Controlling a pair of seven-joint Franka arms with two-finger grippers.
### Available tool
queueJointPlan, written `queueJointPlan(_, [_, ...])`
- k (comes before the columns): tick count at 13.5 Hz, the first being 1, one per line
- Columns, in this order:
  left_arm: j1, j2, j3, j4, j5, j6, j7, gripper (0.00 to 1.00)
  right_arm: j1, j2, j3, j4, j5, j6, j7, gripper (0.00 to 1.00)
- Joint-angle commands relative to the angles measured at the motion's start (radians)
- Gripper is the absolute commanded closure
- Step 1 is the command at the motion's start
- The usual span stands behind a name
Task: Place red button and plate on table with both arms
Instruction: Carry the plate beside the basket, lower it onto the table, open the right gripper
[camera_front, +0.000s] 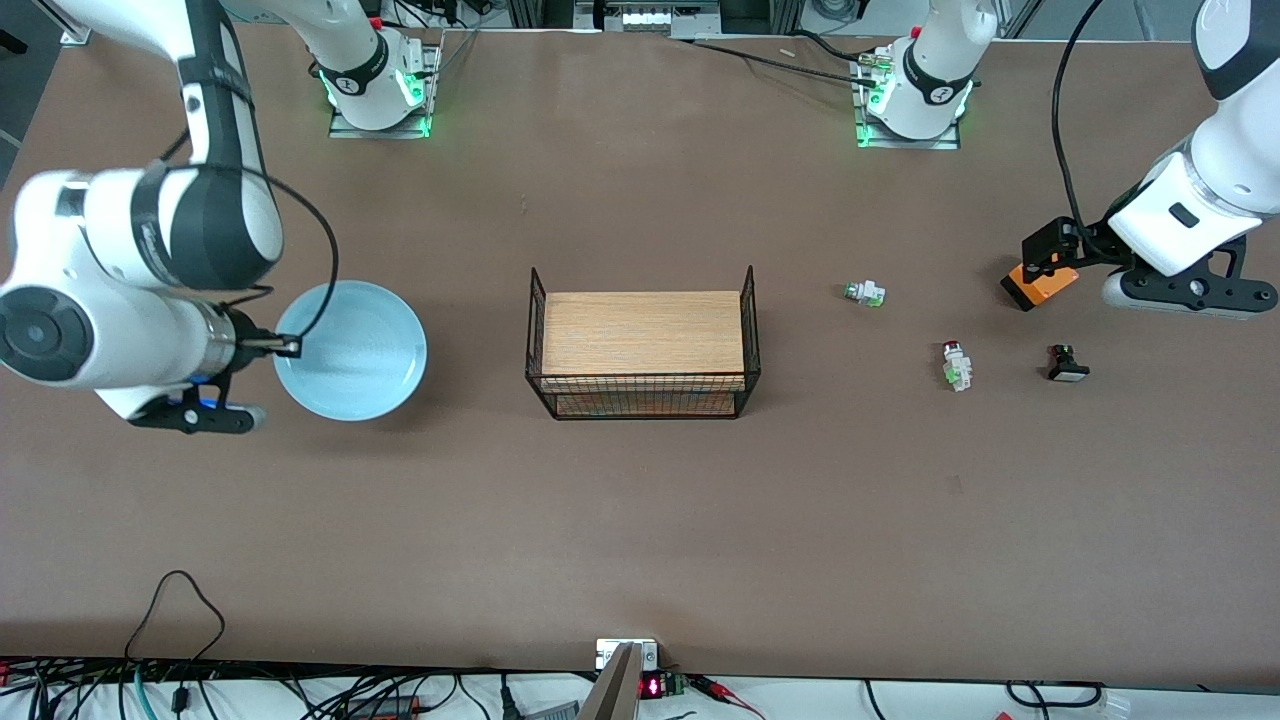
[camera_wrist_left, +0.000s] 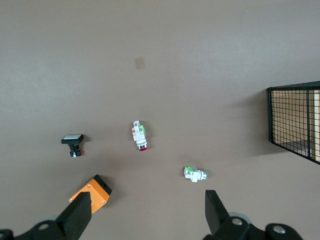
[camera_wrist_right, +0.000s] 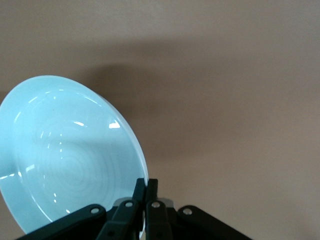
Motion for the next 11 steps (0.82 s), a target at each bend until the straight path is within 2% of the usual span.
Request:
queueJointPlan(1, [0.006,0.006,-0.004,0.025,-0.013,-0.025,0.011,0.0,-0.073,0.061,0.006,0.002,0.041,0.054,-0.016,1.0])
queueJointPlan(3, [0.006,0.006,-0.004,0.025,-0.013,-0.025,0.014,0.0,-0.119,0.101,0.007,0.002,0.053,0.077,-0.017,1.0])
queueJointPlan(5, [0.006,0.006,-0.004,0.027,-0.013,-0.024,0.014,0.0,-0.159,0.144,0.007,0.002,0.106,0.098,-0.017,1.0])
queueJointPlan(8, [0.006,0.009,-0.003,0.031,-0.013,-0.025,0.011,0.0,-0.191,0.199,0.009,0.002,0.12,0.155,-0.02,1.0])
queueJointPlan(11, [0.0,0.012,-0.004,0.042,-0.013,-0.024,0.014,0.0,-0.216,0.241,0.009,0.002,0.182,0.178,-0.033,1.0])
